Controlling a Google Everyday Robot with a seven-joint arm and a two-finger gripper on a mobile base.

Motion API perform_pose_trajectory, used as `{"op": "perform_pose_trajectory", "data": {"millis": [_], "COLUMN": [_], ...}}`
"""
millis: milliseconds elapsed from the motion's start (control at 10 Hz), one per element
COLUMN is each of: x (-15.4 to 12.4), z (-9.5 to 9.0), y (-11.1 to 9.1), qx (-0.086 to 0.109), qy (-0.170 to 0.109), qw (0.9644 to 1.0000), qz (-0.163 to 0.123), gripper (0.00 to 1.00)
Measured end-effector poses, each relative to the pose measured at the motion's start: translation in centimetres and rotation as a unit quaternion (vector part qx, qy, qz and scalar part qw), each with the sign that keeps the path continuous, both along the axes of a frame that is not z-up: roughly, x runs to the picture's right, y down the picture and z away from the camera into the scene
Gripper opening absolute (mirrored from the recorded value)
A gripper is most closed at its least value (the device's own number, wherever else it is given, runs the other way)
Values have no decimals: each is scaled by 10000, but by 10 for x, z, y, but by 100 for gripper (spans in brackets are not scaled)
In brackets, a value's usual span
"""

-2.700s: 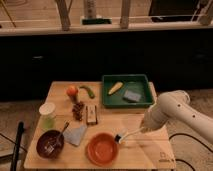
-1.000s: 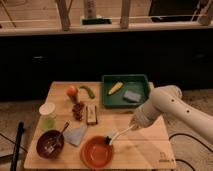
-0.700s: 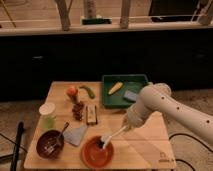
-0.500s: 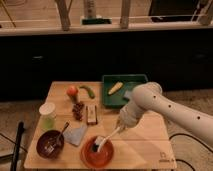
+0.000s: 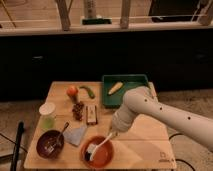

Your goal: Place brush in red bowl

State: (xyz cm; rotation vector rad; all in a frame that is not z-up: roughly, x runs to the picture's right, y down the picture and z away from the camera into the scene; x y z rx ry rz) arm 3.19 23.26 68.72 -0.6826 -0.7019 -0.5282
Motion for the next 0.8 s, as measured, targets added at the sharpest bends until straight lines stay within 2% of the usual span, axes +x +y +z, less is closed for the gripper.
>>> {"op": "perform_pose_trajectory", "data": {"millis": [400,800], "x": [-6,-15], "z": [1,3], "y": [15,28], "qx": [-54,-157], "qy": [112,129], "qw": [9992,9981], "qz": [367,578], "gripper": [0,0]}}
